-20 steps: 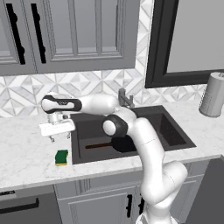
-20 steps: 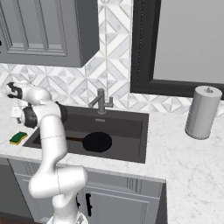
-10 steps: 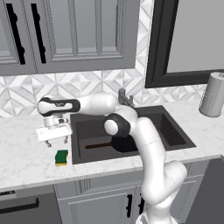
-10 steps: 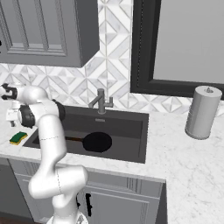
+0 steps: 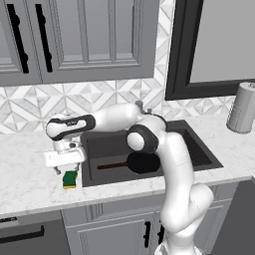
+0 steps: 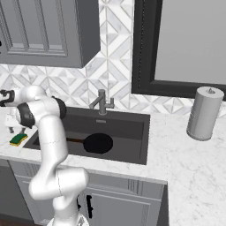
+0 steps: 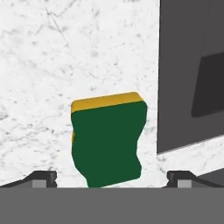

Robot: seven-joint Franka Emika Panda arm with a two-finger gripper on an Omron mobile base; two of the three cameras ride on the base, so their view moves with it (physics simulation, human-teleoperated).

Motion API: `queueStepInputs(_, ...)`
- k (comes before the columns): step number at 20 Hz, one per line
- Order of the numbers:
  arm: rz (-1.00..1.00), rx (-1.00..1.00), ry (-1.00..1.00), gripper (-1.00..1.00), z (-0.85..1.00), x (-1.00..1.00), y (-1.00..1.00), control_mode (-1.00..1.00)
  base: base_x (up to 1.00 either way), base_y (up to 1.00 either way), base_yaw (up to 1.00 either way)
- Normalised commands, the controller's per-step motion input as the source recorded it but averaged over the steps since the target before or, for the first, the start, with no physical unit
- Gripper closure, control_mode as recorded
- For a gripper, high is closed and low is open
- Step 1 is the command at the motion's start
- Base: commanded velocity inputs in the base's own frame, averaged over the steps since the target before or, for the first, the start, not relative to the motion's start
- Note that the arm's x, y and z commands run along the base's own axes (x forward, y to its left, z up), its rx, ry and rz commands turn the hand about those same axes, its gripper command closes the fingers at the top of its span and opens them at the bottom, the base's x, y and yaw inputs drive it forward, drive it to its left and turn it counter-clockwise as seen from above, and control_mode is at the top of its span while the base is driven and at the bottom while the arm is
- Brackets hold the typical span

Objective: Pick the pan and sponge and place them into the sink. Then turn on the water.

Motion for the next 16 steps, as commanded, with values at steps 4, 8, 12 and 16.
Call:
queueStepInputs(4,0.00,-0.02,-0.09,-1.00,-0.23,0.00,-0.11,-1.00,0.00,0.00,0.00)
queueStepInputs(8,-0.02,0.00,-0.02,-1.00,-0.07,-0.03,0.00,-1.00,0.00,0.00,0.00)
queueStepInputs(12,-0.05,0.00,-0.01,-1.00,-0.02,-0.01,0.00,-1.00,0.00,0.00,0.00)
queueStepInputs(16,-0.03,-0.01,-0.11,-1.00,-0.17,-0.28,0.00,-1.00,0.00,0.00,0.00)
